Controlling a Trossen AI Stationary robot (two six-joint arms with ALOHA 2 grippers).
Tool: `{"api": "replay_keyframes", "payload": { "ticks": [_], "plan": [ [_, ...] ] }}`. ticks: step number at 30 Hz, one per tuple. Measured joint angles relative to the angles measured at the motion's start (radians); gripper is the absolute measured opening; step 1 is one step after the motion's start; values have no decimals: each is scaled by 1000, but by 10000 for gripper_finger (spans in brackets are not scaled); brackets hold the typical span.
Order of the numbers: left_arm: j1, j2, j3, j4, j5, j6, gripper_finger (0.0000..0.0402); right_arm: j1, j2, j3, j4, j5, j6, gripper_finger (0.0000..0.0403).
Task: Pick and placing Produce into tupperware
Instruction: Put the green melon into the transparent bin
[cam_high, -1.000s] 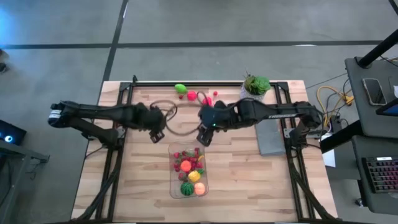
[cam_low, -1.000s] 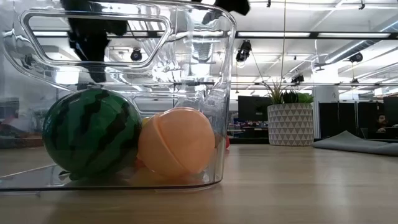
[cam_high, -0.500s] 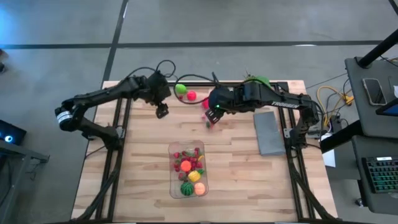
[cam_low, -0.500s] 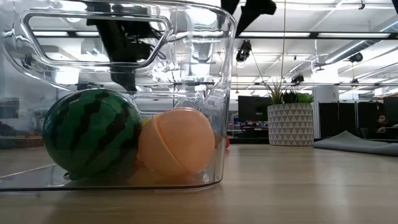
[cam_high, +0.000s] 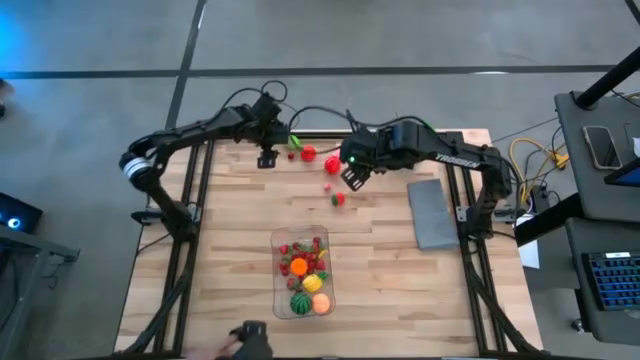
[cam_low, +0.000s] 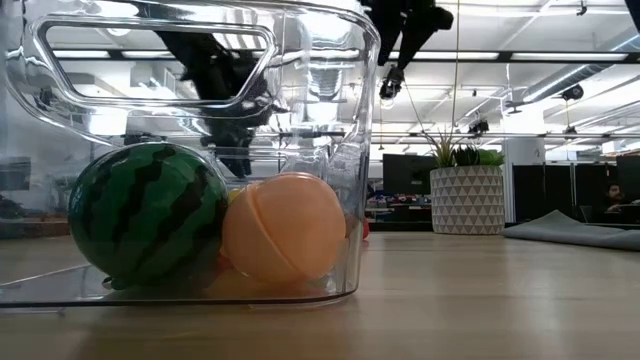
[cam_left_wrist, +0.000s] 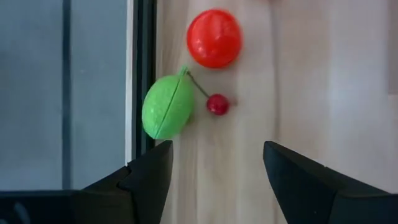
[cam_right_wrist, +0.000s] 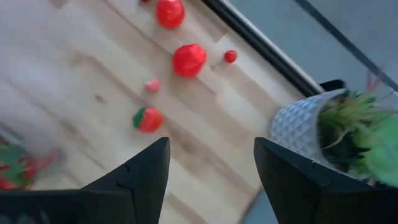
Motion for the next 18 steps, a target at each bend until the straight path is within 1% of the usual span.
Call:
{"api": "replay_keyframes", "payload": {
  "ticks": [4, 9, 12, 18],
  "plan": [
    [39, 92, 85, -2, 1, 68, 235, -51, -4, 2, -1, 0, -55, 225],
    [65, 187, 157, -5, -2, 129, 235, -85, -27, 2, -23, -1, -63, 224],
    [73, 226, 177, -13, 0, 136, 235, -96, -44, 2, -24, -1, -70, 224],
    [74, 266, 168, -24, 0, 199, 235, -111, -78, 1, -21, 0, -86, 224]
  ]
}}
